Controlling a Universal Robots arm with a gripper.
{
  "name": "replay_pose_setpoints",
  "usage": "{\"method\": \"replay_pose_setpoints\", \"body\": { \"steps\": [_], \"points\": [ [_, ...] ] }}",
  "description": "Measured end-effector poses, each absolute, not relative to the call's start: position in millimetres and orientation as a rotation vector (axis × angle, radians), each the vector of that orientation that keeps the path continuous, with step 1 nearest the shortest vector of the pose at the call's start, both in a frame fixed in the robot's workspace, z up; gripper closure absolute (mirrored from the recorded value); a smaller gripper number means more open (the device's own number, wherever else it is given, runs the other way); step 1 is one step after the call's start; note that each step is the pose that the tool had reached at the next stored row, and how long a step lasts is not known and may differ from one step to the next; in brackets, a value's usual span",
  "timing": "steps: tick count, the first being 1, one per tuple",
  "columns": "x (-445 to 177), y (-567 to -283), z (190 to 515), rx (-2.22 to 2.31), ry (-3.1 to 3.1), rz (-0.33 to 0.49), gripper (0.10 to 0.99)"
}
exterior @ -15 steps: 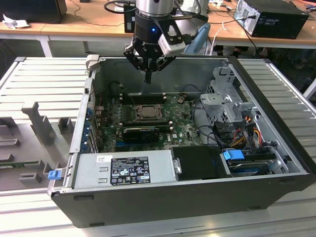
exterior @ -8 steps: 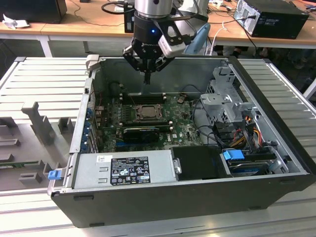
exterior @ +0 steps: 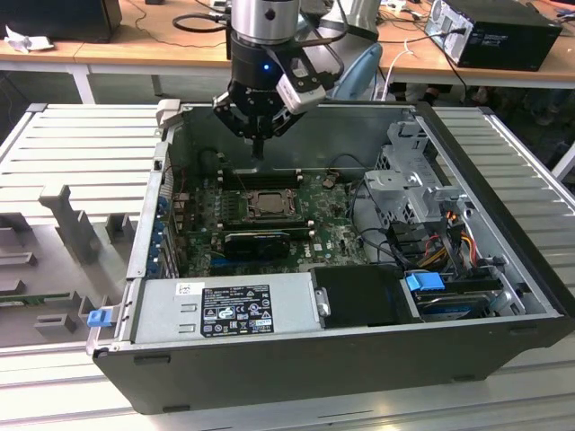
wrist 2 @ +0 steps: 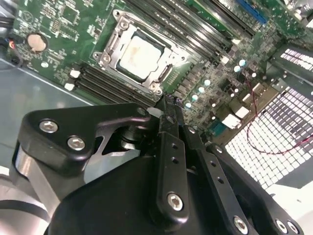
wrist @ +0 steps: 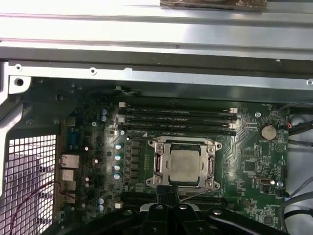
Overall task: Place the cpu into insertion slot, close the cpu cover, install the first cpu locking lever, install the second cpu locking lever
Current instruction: 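Install the first cpu locking lever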
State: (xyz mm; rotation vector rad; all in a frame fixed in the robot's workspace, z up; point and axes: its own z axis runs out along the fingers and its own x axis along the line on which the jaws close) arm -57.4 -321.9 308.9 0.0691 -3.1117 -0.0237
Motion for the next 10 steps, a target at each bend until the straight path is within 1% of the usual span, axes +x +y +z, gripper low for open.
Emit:
{"method": "replay_pose_setpoints", "body": {
  "steps": [5,6,8,10],
  "points": [
    [-66,-322,300,0.065,-3.114,-0.024,0.98],
    [-70,-322,293,0.052,-3.114,-0.024,0.98],
    [-90,-322,278,0.05,-3.114,-0.024,0.98],
    [-104,-321,275,0.05,-3.114,-0.024,0.98]
  ]
}}
